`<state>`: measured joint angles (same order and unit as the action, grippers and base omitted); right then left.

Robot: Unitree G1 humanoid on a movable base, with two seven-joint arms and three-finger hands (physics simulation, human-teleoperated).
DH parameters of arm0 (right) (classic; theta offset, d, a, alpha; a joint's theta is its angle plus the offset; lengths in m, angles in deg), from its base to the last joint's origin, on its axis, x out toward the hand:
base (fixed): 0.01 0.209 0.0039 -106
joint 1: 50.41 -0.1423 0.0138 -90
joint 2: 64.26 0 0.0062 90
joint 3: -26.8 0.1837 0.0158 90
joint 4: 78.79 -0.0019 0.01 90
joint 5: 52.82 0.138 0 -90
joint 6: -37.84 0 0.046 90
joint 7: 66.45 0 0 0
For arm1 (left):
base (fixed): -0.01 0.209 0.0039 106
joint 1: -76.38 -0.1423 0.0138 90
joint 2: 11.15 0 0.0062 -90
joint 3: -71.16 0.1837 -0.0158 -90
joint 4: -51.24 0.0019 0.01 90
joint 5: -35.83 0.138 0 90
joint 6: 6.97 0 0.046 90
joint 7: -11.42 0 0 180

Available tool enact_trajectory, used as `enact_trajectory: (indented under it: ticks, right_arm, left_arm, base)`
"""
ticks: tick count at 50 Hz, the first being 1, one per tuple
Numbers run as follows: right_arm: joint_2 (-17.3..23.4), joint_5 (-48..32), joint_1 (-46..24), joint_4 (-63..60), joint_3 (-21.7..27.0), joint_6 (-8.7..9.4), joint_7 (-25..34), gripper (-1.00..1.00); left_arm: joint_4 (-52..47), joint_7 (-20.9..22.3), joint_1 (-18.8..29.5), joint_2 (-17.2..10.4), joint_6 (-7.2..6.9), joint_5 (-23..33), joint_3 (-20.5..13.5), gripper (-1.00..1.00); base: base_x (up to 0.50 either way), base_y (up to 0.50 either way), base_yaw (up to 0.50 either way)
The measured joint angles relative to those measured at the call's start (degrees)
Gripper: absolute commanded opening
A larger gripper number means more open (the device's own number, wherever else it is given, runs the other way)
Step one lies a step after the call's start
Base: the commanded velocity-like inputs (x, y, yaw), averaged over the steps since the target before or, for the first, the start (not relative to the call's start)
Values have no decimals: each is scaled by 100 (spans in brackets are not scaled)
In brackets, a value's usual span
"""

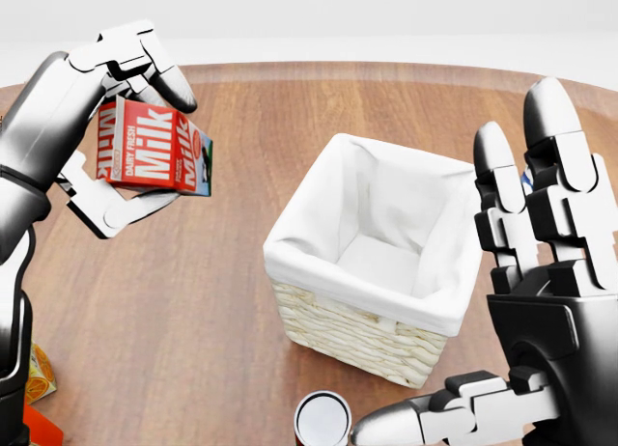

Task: Pick the milk and place it in the basket.

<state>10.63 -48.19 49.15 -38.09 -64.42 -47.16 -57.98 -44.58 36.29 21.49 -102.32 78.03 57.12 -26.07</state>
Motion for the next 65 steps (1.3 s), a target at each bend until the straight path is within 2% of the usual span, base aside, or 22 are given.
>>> enact_trajectory:
  ticks: [13,33,56,65]
  right_arm:
    - [4,-7,14,-47,-28,0,-10,100]
    - [4,1,24,-70,-32,0,-8,100]
    - [6,11,39,-84,-49,0,-9,100]
    - [6,29,44,-98,-35,0,-1,100]
  left_arm:
    - [449,-59,632,200,0,23,223,-100]
    - [1627,-279,1715,719,0,74,594,-100]
    - [3229,-648,3102,1304,0,-469,799,-100]
    - [3795,-816,3429,1529,0,-580,889,-100]
  base:
    - [0,0,0]
    - [0,0,0]
    - [0,0,0]
    - [0,0,0]
